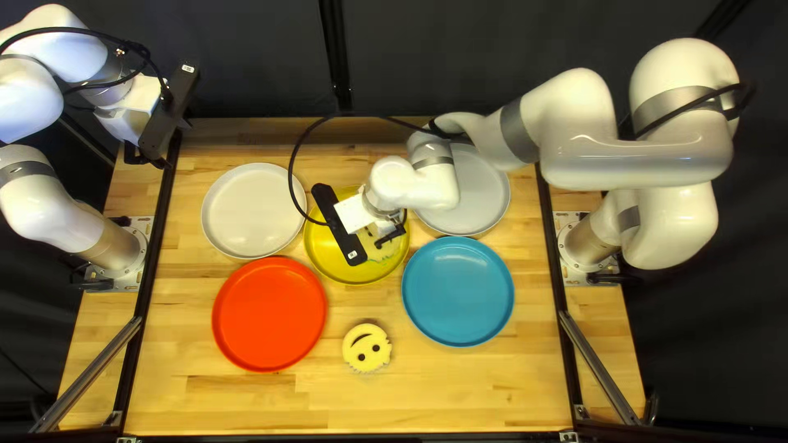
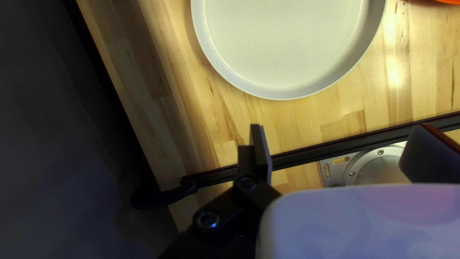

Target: Pick up sponge and scrub the plate

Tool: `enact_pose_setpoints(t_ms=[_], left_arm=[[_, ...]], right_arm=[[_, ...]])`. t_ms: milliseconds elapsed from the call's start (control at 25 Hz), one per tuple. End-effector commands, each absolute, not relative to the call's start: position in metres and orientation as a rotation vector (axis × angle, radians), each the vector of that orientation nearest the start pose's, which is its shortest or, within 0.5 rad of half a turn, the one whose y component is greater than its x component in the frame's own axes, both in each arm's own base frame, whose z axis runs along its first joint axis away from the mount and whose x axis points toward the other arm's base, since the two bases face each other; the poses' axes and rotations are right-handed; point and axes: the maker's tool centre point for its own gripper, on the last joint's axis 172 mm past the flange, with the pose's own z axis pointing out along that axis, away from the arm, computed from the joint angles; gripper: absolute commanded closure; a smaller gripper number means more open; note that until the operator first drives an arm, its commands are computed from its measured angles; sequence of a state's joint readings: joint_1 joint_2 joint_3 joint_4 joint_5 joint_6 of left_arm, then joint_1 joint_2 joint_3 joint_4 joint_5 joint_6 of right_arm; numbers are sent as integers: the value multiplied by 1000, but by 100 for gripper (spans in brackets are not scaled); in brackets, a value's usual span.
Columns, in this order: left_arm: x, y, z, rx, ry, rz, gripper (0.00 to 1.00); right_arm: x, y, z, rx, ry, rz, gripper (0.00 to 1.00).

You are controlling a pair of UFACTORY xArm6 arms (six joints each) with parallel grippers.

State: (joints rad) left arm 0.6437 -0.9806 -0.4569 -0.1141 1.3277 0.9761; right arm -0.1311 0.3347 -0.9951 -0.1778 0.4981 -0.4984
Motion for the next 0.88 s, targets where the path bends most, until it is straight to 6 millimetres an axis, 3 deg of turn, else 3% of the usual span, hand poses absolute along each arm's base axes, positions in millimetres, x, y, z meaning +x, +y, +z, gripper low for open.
enact_pose_setpoints(t_ms=[40,120,240,560,640,720,880], left_arm=[[215,127,244,-3092,485,-246,0],[215,127,244,-3092,485,-246,0],[215,127,244,-3092,485,-246,0],[215,127,244,-3092,485,-246,0],[215,127,244,-3092,485,-246,0],[215,127,244,-3092,485,-246,0],[215,127,244,-3092,485,-246,0]], right_arm=[[538,-102,40,-3155,-800,-198,100],[538,-106,40,-3153,-777,-194,100],[533,-92,42,-3155,-761,-189,100],[531,-18,49,-3189,-793,-178,100],[533,-10,50,-3196,-795,-173,100],[534,-7,51,-3199,-792,-170,100],[532,-32,45,-3198,-757,-147,100]])
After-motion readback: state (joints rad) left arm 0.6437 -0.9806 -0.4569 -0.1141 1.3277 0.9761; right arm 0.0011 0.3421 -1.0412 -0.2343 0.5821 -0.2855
